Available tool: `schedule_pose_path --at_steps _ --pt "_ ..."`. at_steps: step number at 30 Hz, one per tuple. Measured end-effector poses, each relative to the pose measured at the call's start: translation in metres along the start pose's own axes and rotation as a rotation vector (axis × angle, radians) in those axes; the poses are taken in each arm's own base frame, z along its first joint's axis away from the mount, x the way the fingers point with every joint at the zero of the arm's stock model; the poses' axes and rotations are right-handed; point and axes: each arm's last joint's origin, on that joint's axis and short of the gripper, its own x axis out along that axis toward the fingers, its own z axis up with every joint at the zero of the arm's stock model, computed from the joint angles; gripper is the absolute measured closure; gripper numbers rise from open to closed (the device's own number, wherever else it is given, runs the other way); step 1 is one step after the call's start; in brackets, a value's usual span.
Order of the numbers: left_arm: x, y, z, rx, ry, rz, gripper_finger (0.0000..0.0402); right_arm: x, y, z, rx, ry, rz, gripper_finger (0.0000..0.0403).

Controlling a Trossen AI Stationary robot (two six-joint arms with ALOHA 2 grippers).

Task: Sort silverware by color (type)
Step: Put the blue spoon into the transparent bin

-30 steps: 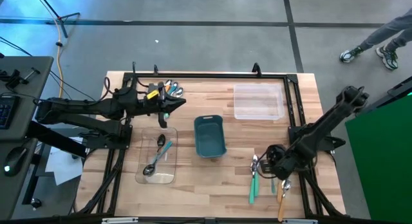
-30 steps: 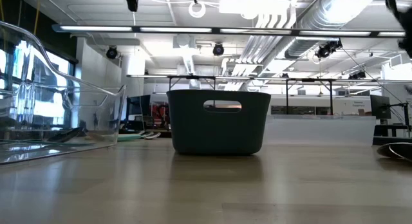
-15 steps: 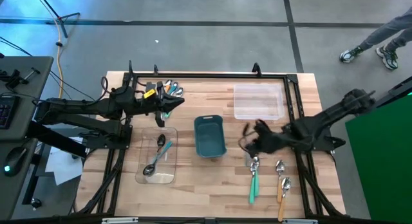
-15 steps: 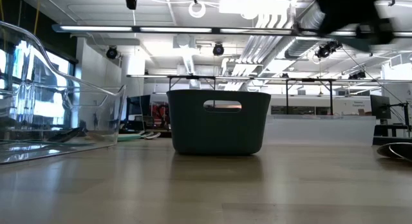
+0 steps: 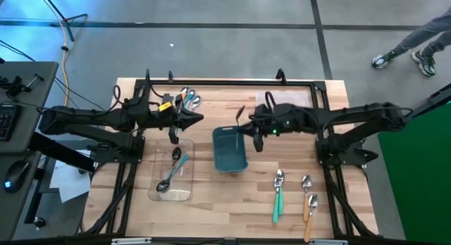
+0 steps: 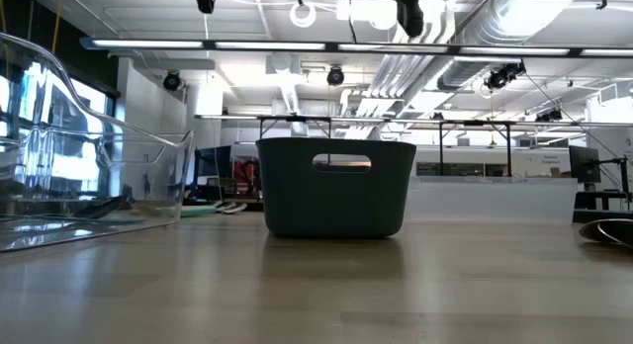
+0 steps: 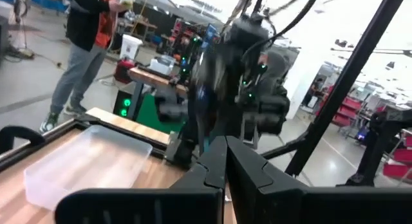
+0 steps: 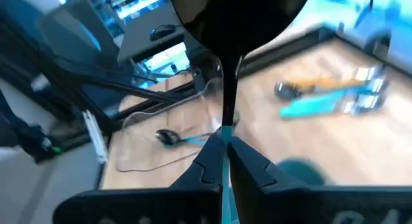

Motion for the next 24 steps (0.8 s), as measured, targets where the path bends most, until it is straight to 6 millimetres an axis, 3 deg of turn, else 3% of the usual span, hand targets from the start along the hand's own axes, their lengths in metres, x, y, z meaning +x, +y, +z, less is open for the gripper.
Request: schedule_pose_path --at_steps 6,24 --pt "0.013 -0.001 -0.010 0.011 0.020 -0.010 0.0401 -0.008 -0.002 0.029 -0.152 -0.068 -0.019 0.0403" --pt "0.024 0.000 -0.017 0.016 0.024 -0.010 0.0393 -0.007 -0.003 0.035 -0.143 -0.112 0.043 0.0403"
